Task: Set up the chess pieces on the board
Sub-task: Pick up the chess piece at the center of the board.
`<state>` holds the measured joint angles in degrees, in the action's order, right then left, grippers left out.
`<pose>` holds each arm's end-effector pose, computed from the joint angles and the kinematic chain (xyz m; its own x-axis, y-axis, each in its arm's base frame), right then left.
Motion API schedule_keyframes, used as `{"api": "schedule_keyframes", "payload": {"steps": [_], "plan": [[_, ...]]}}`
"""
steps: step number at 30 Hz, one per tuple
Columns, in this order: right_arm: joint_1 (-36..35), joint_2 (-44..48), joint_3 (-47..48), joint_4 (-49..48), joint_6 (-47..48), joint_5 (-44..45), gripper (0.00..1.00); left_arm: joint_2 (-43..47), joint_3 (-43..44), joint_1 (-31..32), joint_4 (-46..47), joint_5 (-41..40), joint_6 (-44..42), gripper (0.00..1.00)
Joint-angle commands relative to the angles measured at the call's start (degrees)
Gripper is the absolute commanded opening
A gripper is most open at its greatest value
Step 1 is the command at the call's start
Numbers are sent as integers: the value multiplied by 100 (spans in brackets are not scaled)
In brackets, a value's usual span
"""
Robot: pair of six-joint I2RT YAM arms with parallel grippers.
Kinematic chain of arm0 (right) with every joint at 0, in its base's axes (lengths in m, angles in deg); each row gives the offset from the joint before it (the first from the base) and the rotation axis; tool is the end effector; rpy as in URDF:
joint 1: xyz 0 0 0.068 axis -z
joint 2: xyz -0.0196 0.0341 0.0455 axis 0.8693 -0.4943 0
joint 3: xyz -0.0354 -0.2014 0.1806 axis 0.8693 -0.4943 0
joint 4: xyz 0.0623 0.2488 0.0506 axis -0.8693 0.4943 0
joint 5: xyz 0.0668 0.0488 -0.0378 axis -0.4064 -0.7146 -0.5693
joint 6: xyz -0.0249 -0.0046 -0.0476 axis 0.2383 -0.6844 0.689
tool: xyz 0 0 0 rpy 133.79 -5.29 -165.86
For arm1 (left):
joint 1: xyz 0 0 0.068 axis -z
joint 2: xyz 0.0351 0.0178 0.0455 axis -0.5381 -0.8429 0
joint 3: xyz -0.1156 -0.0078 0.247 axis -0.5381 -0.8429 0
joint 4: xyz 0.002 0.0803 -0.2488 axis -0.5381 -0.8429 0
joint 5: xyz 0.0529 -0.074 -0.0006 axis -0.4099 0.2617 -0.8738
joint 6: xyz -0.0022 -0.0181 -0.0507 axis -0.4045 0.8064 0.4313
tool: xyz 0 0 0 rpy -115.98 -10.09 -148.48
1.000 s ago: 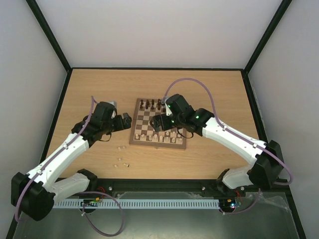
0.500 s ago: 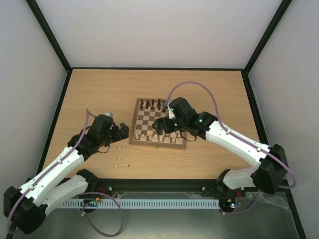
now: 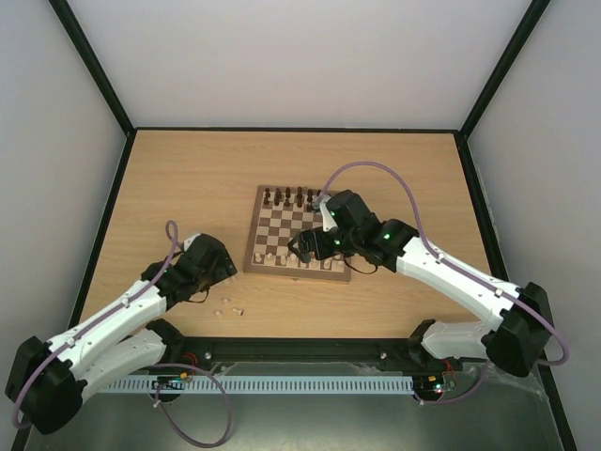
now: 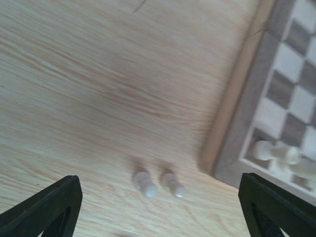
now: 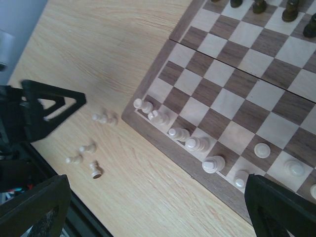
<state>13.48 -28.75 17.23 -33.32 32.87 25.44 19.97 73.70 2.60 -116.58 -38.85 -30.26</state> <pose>0.1888 0.2086 0.3044 -0.6914 -0.0979 -0.7158 -0.5504 0.7133 0.4340 0.1398 -0.0899 0.2025 -0.7439 -0.4763 -0.4687 -0.2805 0.8592 -0.4280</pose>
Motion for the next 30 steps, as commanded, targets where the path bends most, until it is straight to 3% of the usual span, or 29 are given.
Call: {"api": "schedule_keyframes", "payload": {"steps": [1,13,30], "plan": [[0,257,-86,-116,-68,-170,97,-332,-179,102,57,-467,268,88],[0,186,-101,-99,-44,-78,97,-503,-362,208,87,-484,228,66],[-4,-42,-100,-148,-52,-124,96,-800,-491,264,138,-364,156,70]]}}
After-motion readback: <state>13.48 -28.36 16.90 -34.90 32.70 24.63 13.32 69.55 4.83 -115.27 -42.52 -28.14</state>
